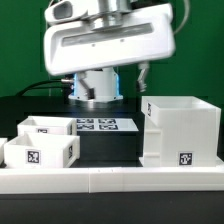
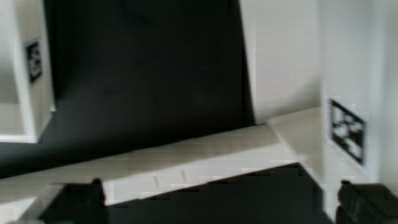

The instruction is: Assemble drawer

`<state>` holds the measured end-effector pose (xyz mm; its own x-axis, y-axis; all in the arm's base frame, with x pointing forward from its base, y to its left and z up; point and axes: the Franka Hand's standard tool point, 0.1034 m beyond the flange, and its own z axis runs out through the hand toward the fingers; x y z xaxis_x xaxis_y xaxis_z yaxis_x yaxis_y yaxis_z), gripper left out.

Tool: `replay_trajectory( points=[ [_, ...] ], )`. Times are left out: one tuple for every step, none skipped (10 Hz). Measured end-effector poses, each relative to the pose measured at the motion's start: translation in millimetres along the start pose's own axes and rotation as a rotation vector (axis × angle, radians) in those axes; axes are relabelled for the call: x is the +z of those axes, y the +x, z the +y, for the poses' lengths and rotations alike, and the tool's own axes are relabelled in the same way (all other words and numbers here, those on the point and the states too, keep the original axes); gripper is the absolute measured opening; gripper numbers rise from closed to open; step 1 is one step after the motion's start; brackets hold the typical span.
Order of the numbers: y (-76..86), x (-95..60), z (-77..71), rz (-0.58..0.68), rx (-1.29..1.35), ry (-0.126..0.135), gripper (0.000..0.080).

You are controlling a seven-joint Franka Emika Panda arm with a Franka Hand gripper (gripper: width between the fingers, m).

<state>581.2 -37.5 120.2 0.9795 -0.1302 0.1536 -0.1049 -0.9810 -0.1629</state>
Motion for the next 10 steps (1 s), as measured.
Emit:
replay_trajectory(
  points=[
    [-1.4,4.2,13.3,-0.005,-0.016,-0.004,0.0649],
    [-1.1,4.8,12.1,-0.006,-0.010,-0.005,0.0649],
    [-1.2,5.0,11.5,-0.006,-0.012,-0.005,0.0649],
    [-1.3,5.2,11.5,-0.007,-0.010,-0.005,0.0649],
    [-1.8,5.9,9.2,-0.009,0.007,-0.003,0.0649],
    [-4.4,11.4,21.5,-0.019,0.001,-0.011,0.0649],
    [-6.0,17.8,32.5,-0.024,0.008,-0.037,0.0649],
    [-6.3,23.2,37.8,-0.020,-0.002,-0.063,0.0649],
    [-5.1,26.8,41.4,0.008,-0.013,-0.083,0.0649],
    [-8.5,30.3,48.4,0.020,-0.030,-0.095,0.0649]
  ],
)
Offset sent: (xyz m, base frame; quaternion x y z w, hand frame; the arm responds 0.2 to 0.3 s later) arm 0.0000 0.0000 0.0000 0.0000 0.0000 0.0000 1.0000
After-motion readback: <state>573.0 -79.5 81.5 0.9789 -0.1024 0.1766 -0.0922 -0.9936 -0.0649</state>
